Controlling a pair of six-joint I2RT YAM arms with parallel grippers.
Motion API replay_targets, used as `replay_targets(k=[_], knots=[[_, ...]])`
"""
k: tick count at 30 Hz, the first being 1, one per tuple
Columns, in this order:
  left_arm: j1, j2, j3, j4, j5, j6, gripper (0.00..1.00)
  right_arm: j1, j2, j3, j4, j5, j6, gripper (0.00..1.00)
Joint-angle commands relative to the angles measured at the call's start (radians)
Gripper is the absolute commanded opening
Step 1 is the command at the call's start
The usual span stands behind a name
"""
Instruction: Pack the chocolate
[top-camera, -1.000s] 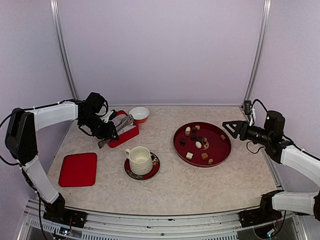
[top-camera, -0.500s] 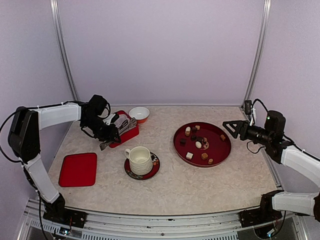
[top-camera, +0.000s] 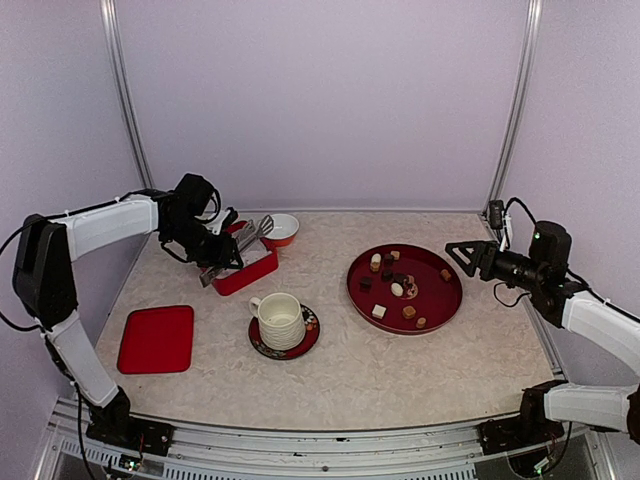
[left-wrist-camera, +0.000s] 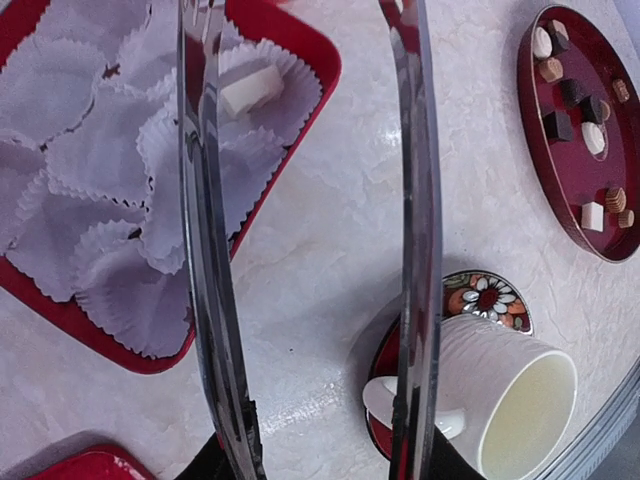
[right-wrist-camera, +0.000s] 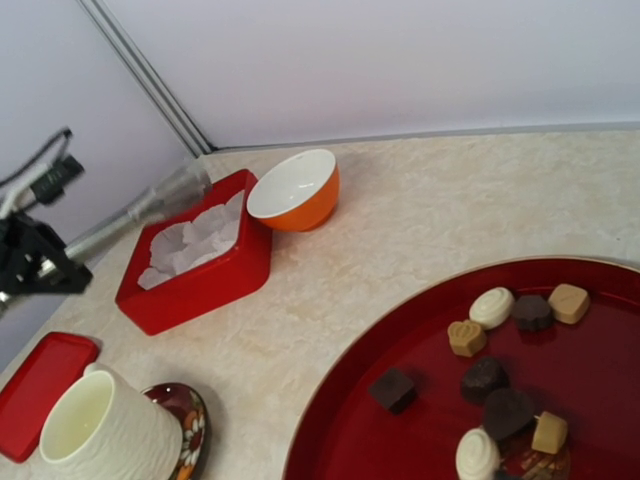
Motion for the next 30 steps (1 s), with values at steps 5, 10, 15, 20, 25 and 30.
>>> replay_targets(k=[5,10,15,20,25,30], knots=[[-0.176,-0.035,0.192,-0.078,-0.148,-0.014,0.43,-0.013,-0.017,0.009,-0.003,-0.002,-0.005,0.72],[-0.29,0.014,0.27,-0.108,-0.209,-0.022,0.43,-0.013,-0.032,0.007,-0.028,0.011,-0.018,0.72],[-0.414,0.097,0.349,-0.17,-0.27,-0.031,0.43,-0.013,-0.054,0.009,-0.077,0.042,-0.041,0.72],[-0.54,0.189,0.4,-0.207,-0.266,-0.057,0.43,-0.013,-0.073,0.005,-0.109,0.061,-0.056,0.72],[-0.643,0.274,0.463,-0.263,-0.294,-0.081,0.44,-0.013,-0.104,-0.009,-0.125,0.074,-0.063,0.72],[-0.7,0.341,0.521,-0.296,-0.29,-0.116,0.45,-0.013,-0.129,-0.024,-0.135,0.079,-0.069,0.72]])
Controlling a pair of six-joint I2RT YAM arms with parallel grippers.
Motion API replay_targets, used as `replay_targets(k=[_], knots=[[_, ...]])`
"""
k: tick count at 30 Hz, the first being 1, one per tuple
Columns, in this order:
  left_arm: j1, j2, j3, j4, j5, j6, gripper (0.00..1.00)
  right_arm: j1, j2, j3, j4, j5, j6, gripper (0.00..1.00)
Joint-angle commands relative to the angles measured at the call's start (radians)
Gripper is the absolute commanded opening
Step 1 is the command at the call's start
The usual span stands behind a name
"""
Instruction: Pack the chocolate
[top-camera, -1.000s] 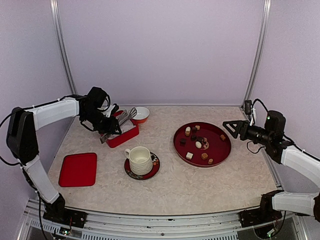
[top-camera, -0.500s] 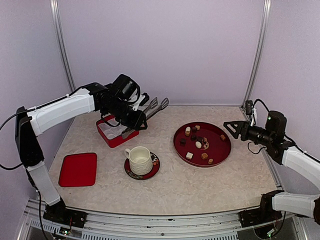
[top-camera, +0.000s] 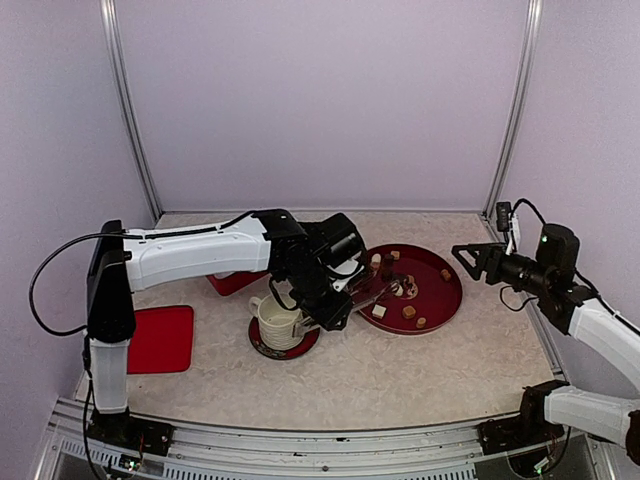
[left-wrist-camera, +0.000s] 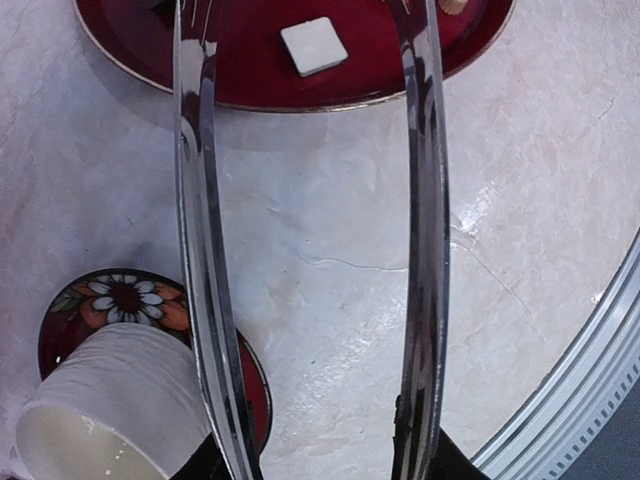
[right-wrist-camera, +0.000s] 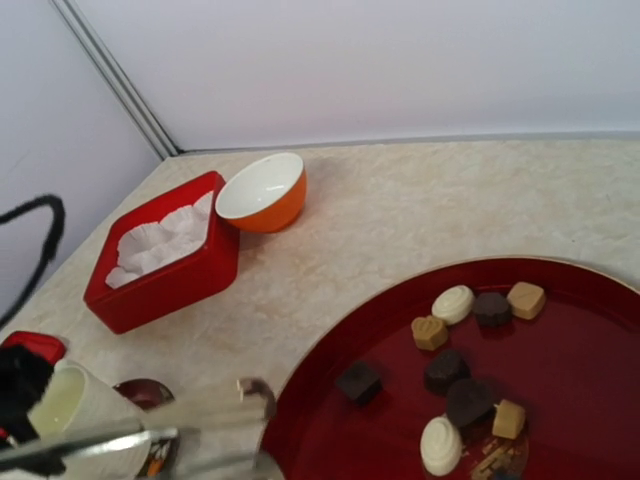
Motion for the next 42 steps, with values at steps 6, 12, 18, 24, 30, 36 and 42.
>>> replay_targets(k=[6,12,18,24,30,36,42], knots=[[-0.061,0.114,0.139,-0.094,-0.03,-0.069,0.45,-0.011,-0.058,-0.031,-0.045,0.028,-0.03,0.72],[-0.069,0.163,0.184,-0.11,-0.031,-0.079,0.46,-0.011,-0.067,-0.03,-0.056,0.033,-0.04,0.72],[-0.068,0.203,0.216,-0.133,-0.046,-0.073,0.46,-0.012,-0.068,-0.035,-0.052,0.033,-0.04,0.72],[-0.068,0.238,0.238,-0.154,-0.07,-0.07,0.46,-0.011,-0.073,-0.041,-0.051,0.03,-0.039,0.72],[-0.067,0.262,0.257,-0.157,-0.067,-0.06,0.45,-0.013,-0.078,-0.047,-0.052,0.032,-0.039,0.72],[-0.066,0.286,0.283,-0.153,-0.043,-0.048,0.42,-0.013,-0.078,-0.043,-0.053,0.032,-0.044,0.72],[-0.063,0.291,0.278,-0.148,-0.035,-0.037,0.38,-0.014,-0.069,-0.038,-0.053,0.033,-0.047,0.72]])
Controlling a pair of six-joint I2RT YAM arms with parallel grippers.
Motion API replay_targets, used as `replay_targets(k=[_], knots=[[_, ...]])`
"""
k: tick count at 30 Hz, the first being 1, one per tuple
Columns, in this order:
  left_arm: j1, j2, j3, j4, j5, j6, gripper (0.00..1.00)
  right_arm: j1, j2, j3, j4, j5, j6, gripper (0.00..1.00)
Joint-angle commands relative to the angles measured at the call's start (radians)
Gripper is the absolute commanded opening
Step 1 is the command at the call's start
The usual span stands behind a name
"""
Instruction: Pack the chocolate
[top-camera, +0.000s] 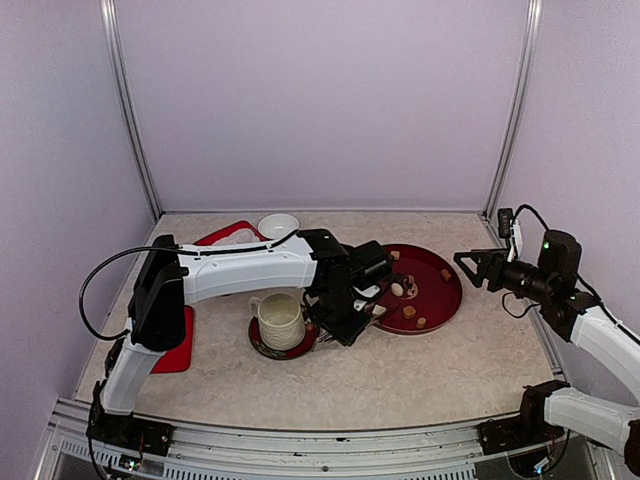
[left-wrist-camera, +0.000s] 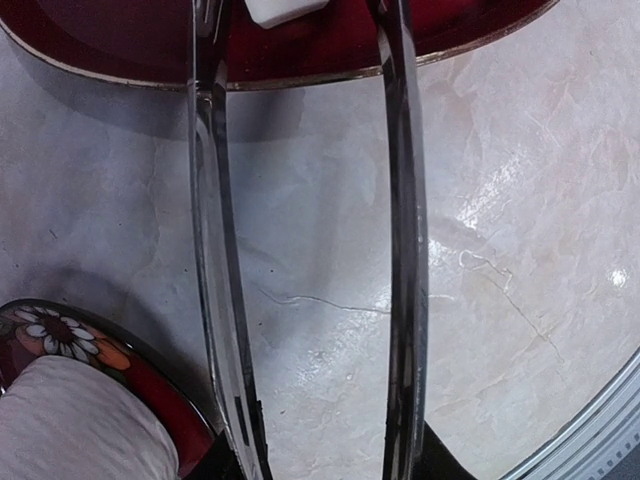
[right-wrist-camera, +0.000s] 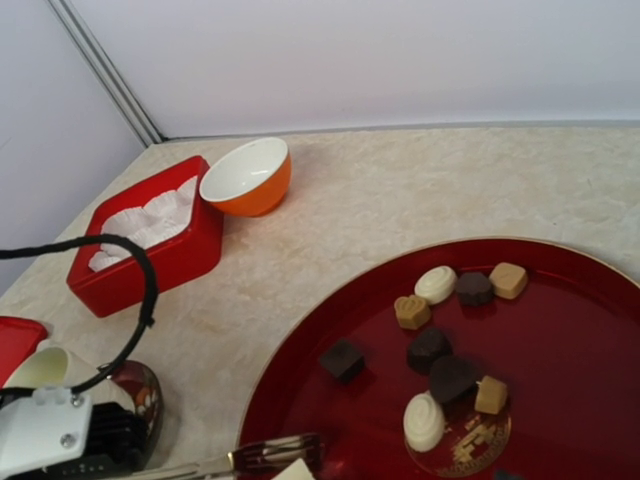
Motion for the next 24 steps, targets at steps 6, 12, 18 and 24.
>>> replay_targets(k=[6,12,18,24], knots=[[0.004,0.006,0.02,-0.016,-0.004,0.028,0.34,-0.015,0.002,0.004,-0.005,0.01,-0.015,0.72],[0.004,-0.015,0.005,-0.026,-0.027,0.037,0.3,-0.015,0.007,0.005,-0.001,0.008,-0.015,0.72],[0.009,-0.035,0.003,-0.018,-0.051,0.04,0.29,-0.015,0.008,0.008,-0.005,0.008,-0.017,0.72],[0.027,-0.084,0.004,0.031,-0.059,0.038,0.29,-0.017,0.006,0.008,-0.005,0.008,-0.013,0.72]])
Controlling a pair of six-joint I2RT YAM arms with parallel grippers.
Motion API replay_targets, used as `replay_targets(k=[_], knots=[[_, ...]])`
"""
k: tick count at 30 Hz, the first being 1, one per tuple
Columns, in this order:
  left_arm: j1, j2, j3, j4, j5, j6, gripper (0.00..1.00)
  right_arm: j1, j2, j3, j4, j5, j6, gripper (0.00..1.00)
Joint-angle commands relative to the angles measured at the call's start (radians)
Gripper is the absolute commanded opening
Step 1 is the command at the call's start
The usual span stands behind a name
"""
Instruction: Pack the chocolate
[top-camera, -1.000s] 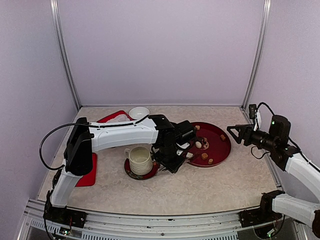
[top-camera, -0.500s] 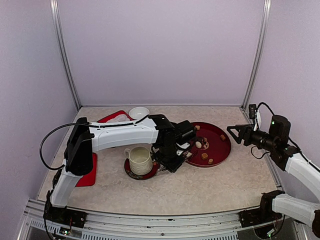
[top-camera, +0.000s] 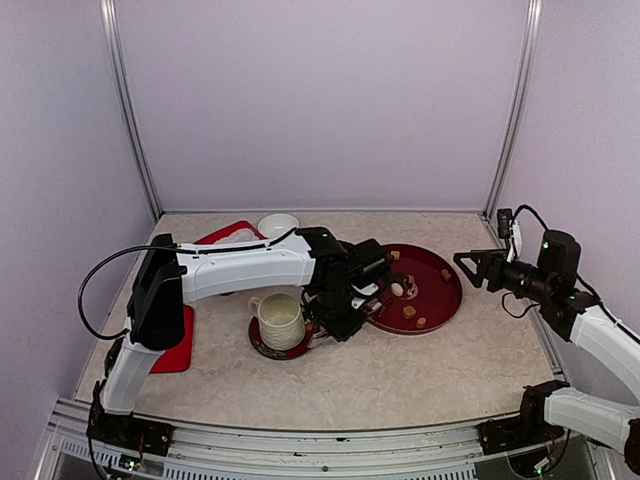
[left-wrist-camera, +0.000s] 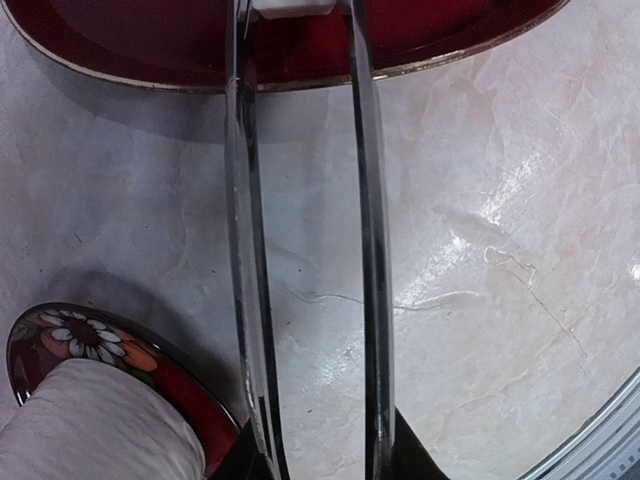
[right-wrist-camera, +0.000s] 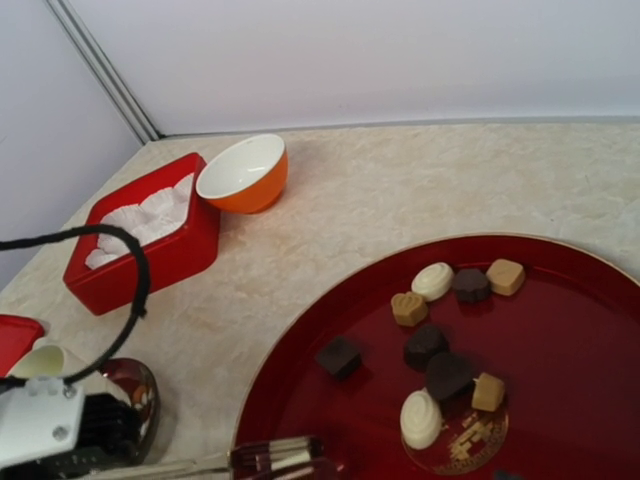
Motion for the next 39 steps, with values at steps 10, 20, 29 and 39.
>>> replay_targets(k=[10,20,29,39], knots=[[0.089,-0.201,-0.051,0.131,0.024,-0.014,0.28,-0.015,0.003,0.005,0.013,0.0,0.006,0.72],[0.286,-0.509,-0.373,0.248,0.081,-0.055,0.28,-0.015,0.028,0.003,0.044,-0.02,0.02,0.72],[0.488,-0.73,-0.697,0.327,0.173,-0.092,0.28,-0.015,0.074,0.002,0.075,-0.04,0.033,0.72],[0.685,-0.795,-0.859,0.383,0.264,-0.062,0.28,-0.015,0.124,0.009,0.101,-0.059,0.043,0.71]])
